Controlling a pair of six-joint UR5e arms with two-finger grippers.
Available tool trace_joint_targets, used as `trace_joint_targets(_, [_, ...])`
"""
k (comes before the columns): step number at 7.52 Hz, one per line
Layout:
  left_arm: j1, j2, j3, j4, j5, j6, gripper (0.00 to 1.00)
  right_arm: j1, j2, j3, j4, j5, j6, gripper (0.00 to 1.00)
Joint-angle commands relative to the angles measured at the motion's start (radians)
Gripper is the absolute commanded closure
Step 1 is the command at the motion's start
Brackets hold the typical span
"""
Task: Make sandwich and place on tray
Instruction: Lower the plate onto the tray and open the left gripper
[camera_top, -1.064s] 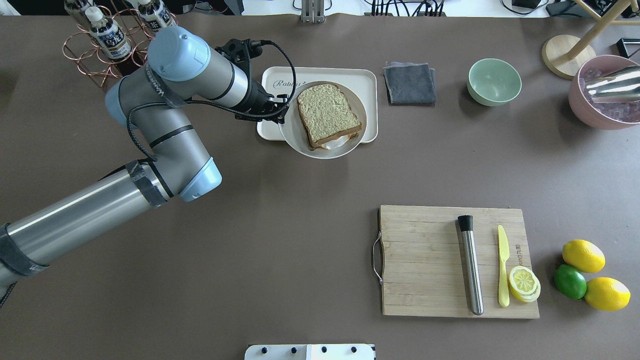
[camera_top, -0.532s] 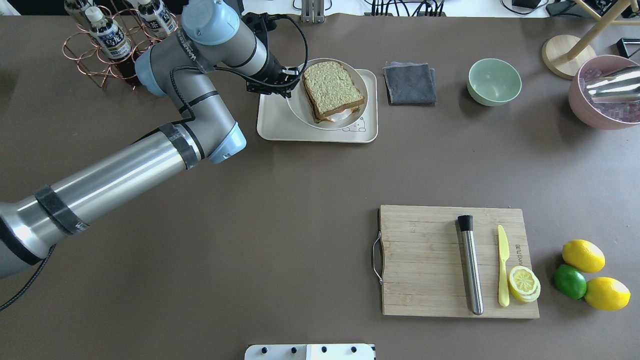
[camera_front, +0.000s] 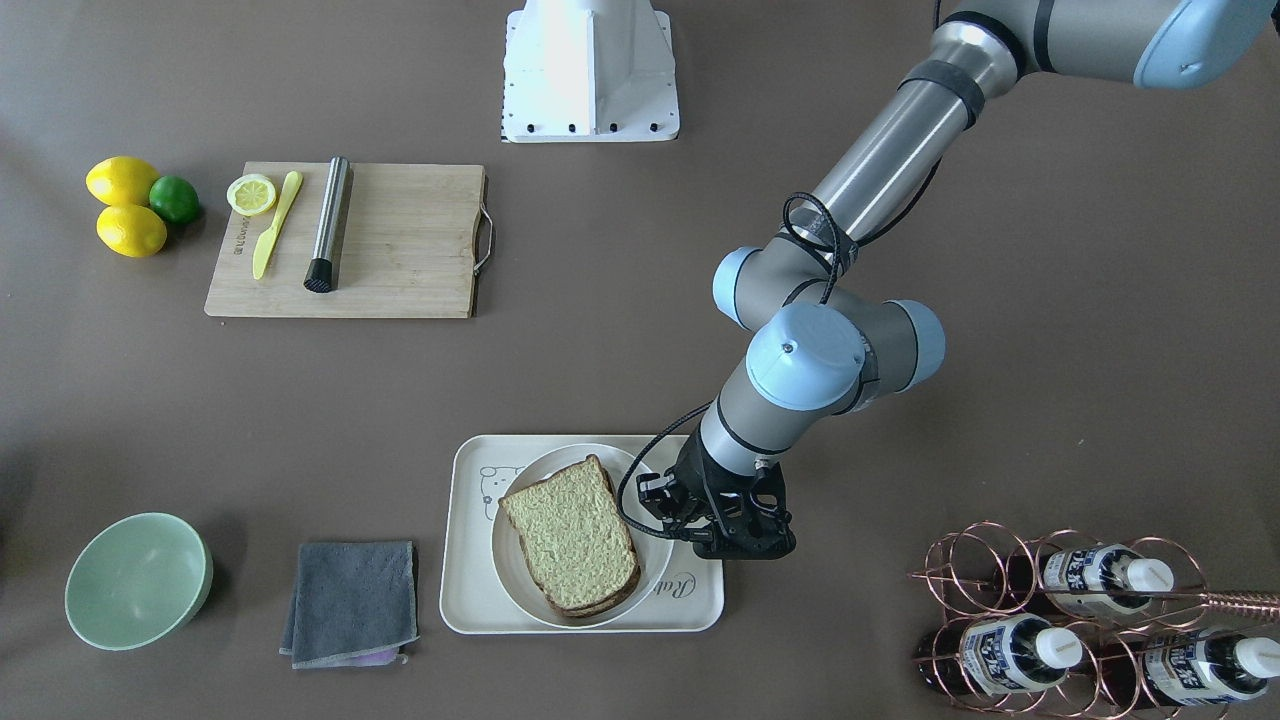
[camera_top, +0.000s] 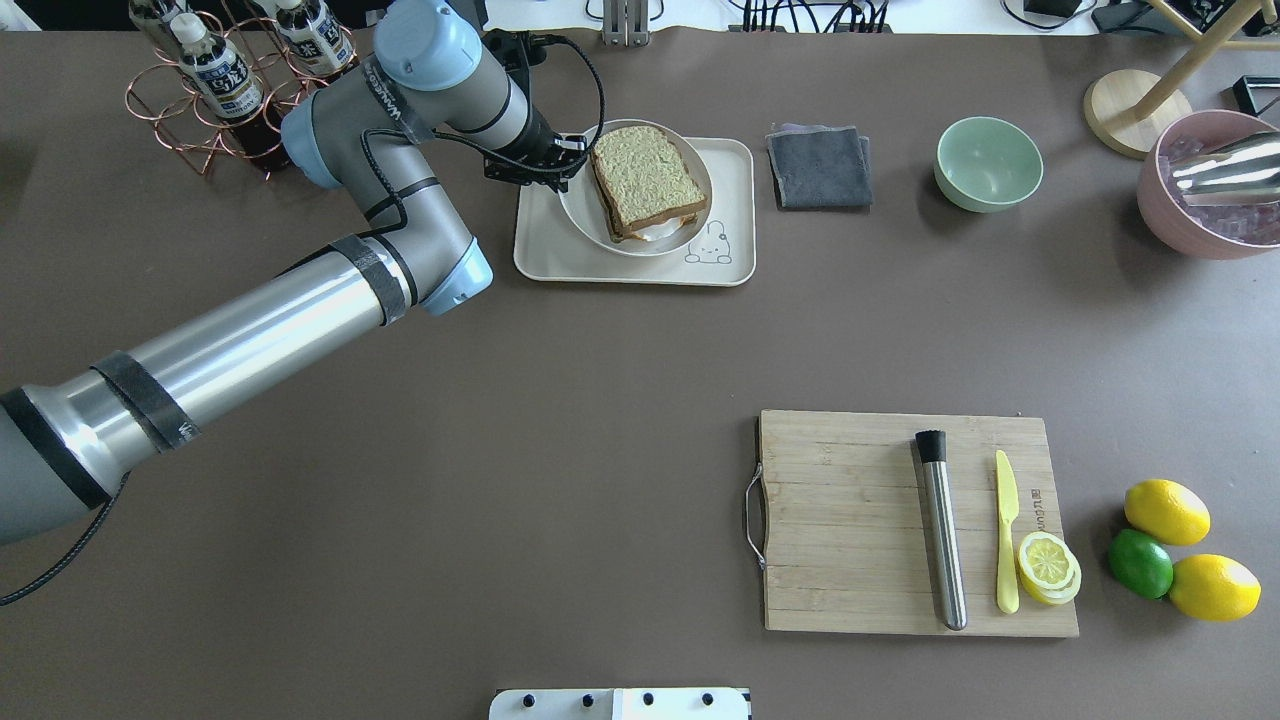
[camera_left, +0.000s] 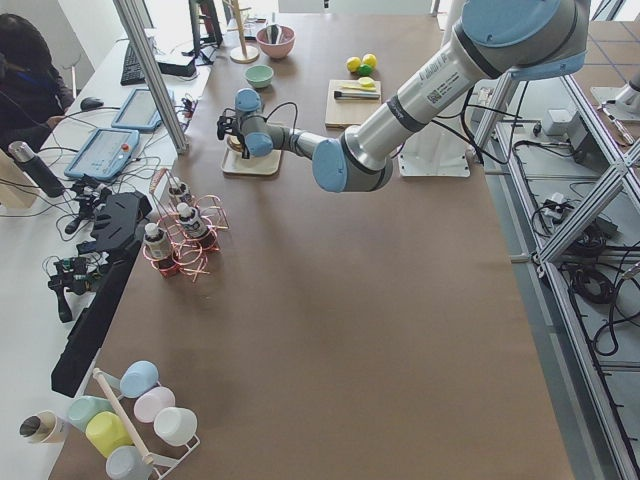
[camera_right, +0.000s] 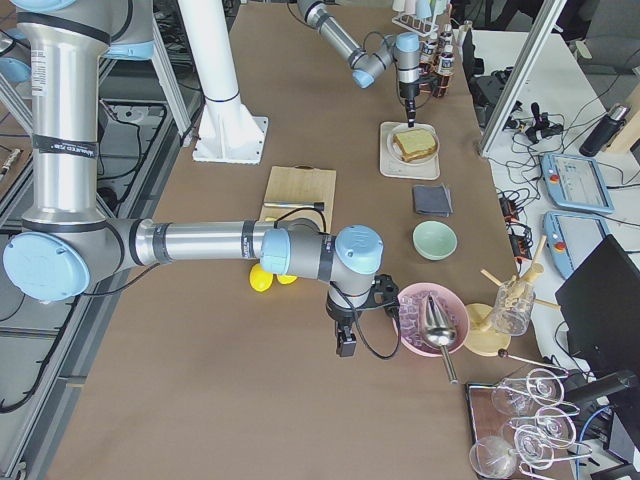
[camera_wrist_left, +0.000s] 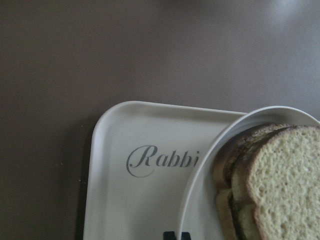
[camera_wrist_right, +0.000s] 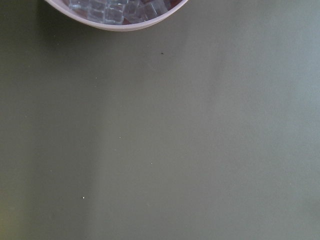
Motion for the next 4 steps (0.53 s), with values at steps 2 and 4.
trace_joint_targets(2, [0.006, -0.003, 0.003, -0.030, 0.000, 0.006, 0.23, 0.000, 0.003, 0.001, 0.000, 0.001, 0.000, 0.00])
trace_joint_targets(4, [-0.005, 0.065, -0.081, -0.041, 0.002, 0.007, 0.02, -0.002, 0.003, -0.003, 0.000, 0.001, 0.000, 0.00])
